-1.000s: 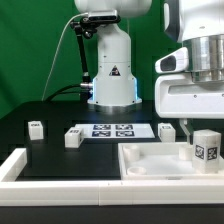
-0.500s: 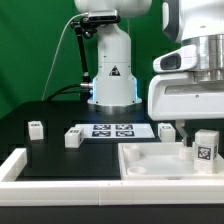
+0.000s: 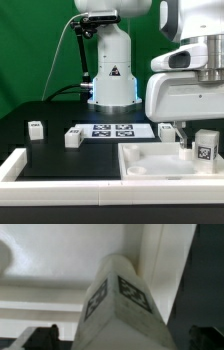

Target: Assemble one leg

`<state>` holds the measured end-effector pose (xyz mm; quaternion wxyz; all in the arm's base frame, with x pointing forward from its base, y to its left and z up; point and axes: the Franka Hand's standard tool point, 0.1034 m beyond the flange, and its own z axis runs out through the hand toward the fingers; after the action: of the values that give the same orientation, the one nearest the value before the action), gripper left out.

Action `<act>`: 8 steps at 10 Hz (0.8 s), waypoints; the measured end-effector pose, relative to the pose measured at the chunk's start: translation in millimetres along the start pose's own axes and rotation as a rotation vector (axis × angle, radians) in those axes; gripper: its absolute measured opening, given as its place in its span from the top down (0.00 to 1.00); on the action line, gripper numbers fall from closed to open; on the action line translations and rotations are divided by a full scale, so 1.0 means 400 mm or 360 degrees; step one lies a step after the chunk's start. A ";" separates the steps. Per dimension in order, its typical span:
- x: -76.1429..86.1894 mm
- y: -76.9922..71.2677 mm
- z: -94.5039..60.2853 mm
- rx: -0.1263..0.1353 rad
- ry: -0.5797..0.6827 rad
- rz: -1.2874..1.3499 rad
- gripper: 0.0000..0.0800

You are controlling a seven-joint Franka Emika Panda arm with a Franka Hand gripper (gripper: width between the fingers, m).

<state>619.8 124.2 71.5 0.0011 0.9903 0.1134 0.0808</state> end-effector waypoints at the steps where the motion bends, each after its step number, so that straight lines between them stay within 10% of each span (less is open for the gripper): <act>1: 0.000 -0.002 0.000 -0.0015 -0.0003 -0.0125 0.19; 7: -0.002 -0.004 0.001 -0.0044 -0.0012 -0.0343 0.22; 8: -0.002 -0.004 0.001 -0.0044 -0.0012 -0.0342 0.43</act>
Offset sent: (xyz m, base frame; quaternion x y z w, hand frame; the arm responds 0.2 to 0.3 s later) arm -0.0038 0.0036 -0.0005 -0.0116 -0.0116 -0.2037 0.9789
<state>618.9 125.5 70.8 0.0238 0.9726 0.2178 0.0779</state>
